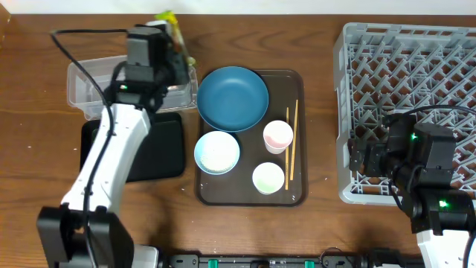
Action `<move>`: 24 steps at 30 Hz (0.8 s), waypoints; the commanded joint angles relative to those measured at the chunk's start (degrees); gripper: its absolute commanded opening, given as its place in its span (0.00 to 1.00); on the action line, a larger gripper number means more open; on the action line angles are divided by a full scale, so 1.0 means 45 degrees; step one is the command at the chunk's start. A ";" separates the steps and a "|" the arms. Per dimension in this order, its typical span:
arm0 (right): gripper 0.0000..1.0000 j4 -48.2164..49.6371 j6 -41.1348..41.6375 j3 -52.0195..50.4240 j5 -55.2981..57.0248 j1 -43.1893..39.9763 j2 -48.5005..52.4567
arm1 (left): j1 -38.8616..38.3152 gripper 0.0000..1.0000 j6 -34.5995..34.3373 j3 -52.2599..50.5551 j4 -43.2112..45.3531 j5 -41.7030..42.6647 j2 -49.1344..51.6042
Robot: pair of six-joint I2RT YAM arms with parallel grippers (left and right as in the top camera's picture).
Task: Sort waste into correct bins and load items into the dishwasher rack
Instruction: 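Carry the tissue and wrapper left and drop them into the clear bin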
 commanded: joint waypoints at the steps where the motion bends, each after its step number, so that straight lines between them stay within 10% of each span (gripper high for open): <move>1: 0.99 -0.0005 -0.0058 0.0204 -0.0141 0.0243 -0.0078 | 0.0699 0.06 0.0034 -0.0015 0.0189 -0.0355 0.0826; 7: 0.99 -0.0005 -0.0063 0.0204 -0.0141 0.0243 -0.0078 | 0.1234 0.07 0.0029 -0.0019 0.0185 -0.0340 0.2370; 15: 0.99 0.0000 -0.0063 0.0204 -0.0141 0.0243 -0.0078 | 0.1234 0.56 0.0029 -0.0015 -0.0350 0.0282 0.2176; 24: 0.99 0.0000 -0.0063 0.0204 -0.0141 0.0243 -0.0078 | 0.1219 0.59 0.0024 -0.0015 -0.0457 0.0287 0.0398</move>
